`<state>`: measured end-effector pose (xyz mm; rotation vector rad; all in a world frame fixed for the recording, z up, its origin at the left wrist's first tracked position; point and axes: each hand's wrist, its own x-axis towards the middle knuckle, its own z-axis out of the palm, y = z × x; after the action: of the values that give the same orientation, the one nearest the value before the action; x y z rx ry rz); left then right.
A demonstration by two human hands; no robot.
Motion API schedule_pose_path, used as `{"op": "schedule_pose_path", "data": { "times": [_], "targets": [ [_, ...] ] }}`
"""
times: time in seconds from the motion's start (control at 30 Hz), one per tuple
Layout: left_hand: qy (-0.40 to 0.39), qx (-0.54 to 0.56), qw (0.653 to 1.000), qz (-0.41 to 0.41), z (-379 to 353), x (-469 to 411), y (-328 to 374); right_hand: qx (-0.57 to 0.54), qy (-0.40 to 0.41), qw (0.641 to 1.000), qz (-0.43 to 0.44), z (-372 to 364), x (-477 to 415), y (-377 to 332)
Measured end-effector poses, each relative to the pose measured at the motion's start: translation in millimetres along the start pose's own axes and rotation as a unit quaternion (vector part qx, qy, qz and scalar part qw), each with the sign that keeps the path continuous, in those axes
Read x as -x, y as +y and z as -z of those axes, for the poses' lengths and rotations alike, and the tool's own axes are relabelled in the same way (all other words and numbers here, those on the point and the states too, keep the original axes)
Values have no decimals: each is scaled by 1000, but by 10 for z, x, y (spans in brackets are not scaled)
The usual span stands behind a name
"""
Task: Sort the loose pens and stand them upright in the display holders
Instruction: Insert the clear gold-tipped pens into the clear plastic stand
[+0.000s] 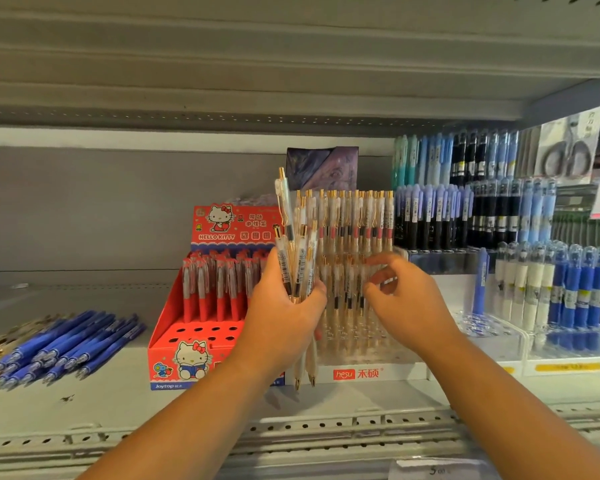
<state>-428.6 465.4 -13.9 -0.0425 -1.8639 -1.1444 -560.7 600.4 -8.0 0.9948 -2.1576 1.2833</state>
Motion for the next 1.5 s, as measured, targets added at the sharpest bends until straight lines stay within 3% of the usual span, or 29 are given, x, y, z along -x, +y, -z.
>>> {"op": "schedule_pose_path", "data": {
  "times": [0.13,0.23,0.37,0.53,0.67,0.87,0.93,1.07,1.37,1.5],
  "targets": [
    [2,8,1000,-2,-1,-1,-2,-2,28,1000,-14,3,22,-60],
    [-2,18,1000,-2,1,1,3,-88,51,994,34,20,65,-144],
    [-9,46,999,5,-1,-29,0,-253,-65,962,78,42,147,-278],
    [-39,86,995,12,-78,-47,38,-356,-202,912,-15,45,136,-345],
    [-71,108,991,35,-176,-40,69,-404,-226,886,-41,107,98,-344],
    [-59,133,988,53,-266,-7,131,-477,-290,824,-97,193,69,-303],
    [-49,137,988,60,-295,7,140,-468,-288,830,-95,219,57,-284],
    [-26,109,992,60,-312,-14,127,-406,-202,888,-83,216,50,-284],
    [-30,51,996,63,-421,-14,134,-317,-132,938,-48,256,15,-249],
    [-29,54,996,58,-426,-29,130,-335,-171,925,-57,260,-12,-249]
  ]
}}
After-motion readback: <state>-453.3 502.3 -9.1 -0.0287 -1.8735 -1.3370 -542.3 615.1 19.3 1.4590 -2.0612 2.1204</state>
